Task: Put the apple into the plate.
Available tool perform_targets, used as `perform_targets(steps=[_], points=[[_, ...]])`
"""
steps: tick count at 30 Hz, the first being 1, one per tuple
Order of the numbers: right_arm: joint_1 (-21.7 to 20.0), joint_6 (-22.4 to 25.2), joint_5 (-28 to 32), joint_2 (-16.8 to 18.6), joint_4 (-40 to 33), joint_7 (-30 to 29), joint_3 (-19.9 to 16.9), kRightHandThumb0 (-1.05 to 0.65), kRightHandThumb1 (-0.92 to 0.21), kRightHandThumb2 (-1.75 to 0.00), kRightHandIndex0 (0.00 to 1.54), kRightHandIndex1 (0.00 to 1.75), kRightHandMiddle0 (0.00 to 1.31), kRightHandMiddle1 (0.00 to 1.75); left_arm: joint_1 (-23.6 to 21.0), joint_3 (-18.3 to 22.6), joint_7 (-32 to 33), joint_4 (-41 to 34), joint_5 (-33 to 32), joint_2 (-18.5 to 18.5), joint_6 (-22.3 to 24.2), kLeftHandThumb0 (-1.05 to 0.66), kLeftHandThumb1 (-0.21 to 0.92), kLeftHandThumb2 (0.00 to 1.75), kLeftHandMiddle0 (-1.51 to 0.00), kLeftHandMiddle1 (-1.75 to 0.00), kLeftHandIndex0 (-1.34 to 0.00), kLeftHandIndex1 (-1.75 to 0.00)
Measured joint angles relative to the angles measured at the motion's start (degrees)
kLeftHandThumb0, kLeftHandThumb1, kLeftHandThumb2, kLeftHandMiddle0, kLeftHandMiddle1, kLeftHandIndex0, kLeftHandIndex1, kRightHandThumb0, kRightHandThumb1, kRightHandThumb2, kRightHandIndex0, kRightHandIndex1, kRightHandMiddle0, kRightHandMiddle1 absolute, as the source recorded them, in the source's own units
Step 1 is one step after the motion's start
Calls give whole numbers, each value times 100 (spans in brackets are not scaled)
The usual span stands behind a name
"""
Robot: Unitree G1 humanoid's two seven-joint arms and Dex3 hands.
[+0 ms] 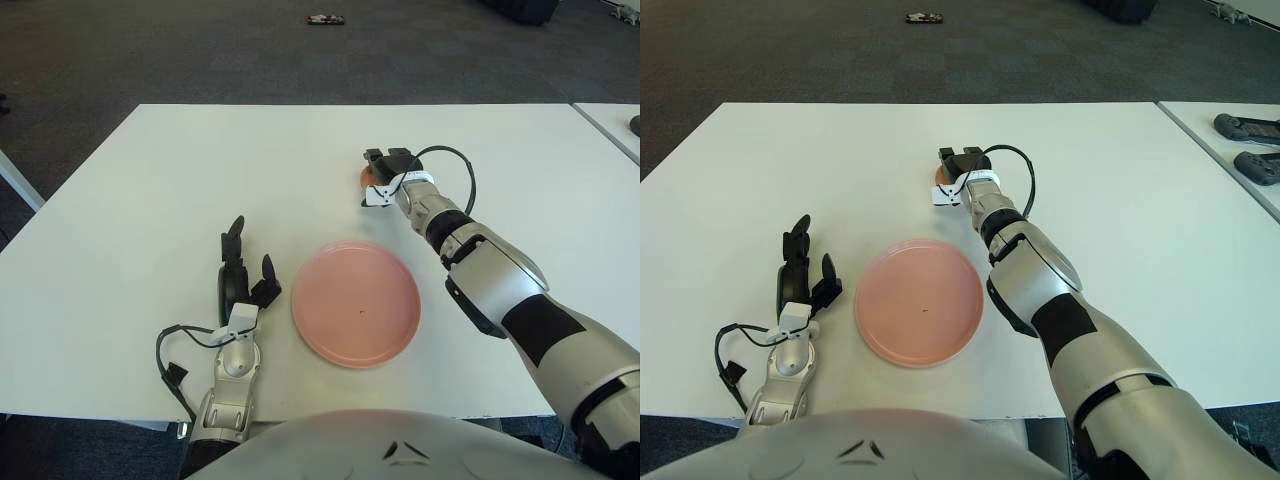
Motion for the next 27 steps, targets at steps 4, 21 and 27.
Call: perform_targets(steps=[4,21,27], points=[[15,14,-1,3,1,6,10,-99,-92,-38,11,4,0,52,67,-16,1,-49,3,-16,-18,-83,92,85,-25,-11,0,-58],[72,81,-2,33,14,-7,10,-87,-92,-24,19,24,0,79,460,-160,5,-348,64,-75,-44,-85,92,87,-24,-10,0,-55],[77,107,-17,34,13,-57,41,-84,-90,-21,10,74,0,102,573,-187,11,-430,119,-103,-44,-84,92,87,-24,-10,0,-55]])
